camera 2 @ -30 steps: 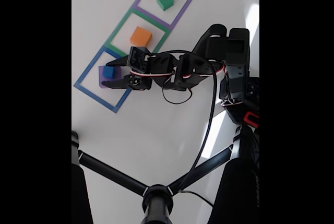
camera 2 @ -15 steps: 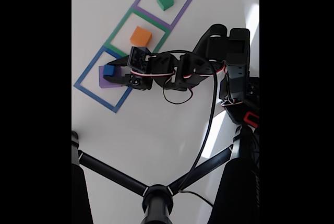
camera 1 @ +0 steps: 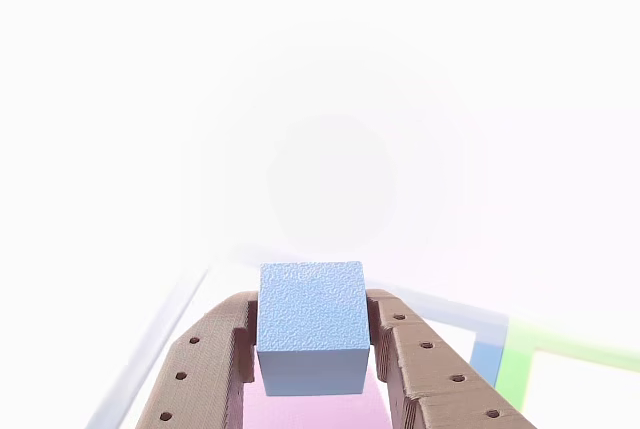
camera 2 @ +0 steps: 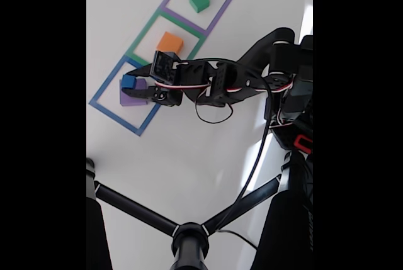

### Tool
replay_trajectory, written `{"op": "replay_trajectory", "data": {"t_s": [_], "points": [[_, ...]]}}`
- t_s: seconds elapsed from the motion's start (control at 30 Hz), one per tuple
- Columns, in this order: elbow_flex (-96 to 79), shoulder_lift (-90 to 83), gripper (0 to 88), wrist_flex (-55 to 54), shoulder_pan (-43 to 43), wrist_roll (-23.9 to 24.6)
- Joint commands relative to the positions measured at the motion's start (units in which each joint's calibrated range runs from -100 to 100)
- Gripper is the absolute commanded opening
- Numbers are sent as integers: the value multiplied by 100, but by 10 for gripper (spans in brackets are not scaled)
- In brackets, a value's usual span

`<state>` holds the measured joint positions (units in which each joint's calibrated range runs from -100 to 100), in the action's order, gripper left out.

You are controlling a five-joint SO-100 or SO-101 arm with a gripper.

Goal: Tower of hanoi

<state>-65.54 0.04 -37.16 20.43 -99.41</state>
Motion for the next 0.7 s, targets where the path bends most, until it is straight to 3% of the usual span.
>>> {"op": "replay_trajectory", "data": {"t_s": [0.0,0.33,0.5,0.67], "points": [[199,-1284,31,1303,19,-59],[899,-3811,28,5416,-509,-59],[2808,-4134,27,8145,-806,-59],[4699,-4070,26,10202,-1180,-59]]}}
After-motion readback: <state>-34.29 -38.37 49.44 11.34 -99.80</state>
